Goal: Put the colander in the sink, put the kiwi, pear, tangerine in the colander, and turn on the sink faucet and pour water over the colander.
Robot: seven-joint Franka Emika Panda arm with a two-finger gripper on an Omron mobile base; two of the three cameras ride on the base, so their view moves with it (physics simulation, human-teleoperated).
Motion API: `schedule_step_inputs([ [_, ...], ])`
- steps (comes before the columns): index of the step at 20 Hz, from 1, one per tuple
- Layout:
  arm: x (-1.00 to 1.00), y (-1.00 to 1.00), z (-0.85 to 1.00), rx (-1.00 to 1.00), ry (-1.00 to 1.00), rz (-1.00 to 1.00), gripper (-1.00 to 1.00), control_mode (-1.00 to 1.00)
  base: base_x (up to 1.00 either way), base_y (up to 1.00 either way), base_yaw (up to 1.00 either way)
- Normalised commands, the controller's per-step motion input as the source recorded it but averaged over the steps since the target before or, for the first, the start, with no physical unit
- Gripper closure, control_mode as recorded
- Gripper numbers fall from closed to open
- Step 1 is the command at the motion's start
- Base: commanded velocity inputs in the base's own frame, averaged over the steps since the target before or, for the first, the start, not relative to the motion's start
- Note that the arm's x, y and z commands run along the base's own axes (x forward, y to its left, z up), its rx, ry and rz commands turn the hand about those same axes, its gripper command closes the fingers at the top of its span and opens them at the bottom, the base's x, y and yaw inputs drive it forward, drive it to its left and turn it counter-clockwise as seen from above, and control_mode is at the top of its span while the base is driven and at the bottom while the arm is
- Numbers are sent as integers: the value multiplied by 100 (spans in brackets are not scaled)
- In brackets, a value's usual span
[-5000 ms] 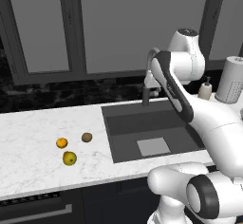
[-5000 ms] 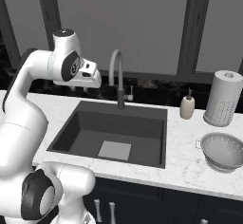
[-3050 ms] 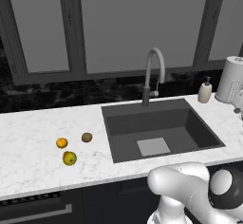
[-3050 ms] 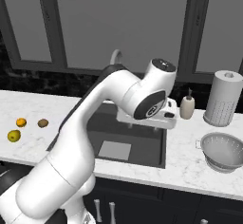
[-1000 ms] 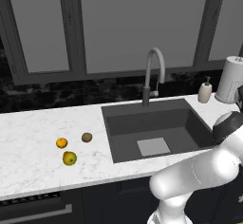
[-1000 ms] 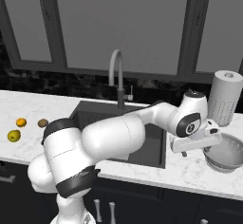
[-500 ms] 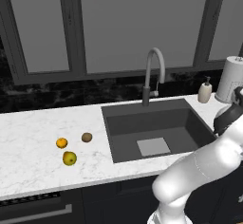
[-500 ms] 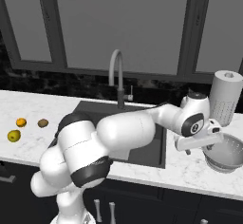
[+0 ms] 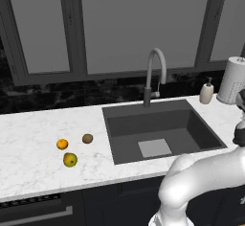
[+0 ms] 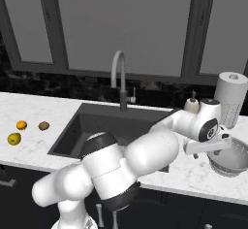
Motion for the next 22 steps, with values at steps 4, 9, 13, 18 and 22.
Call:
schedule_step_inputs([
  [4,28,-19,-20,5,0,0,-100,-100,0,0,0],
  [9,23,-15,-28,0,0,0,-100,-100,0,0,0],
  [13,22,-13,-39,0,0,0,-100,-100,0,0,0],
  [18,14,-17,-37,0,0,0,-100,-100,0,0,0],
  [22,0,-7,-40,0,-1,0,100,-100,0,0,0],
])
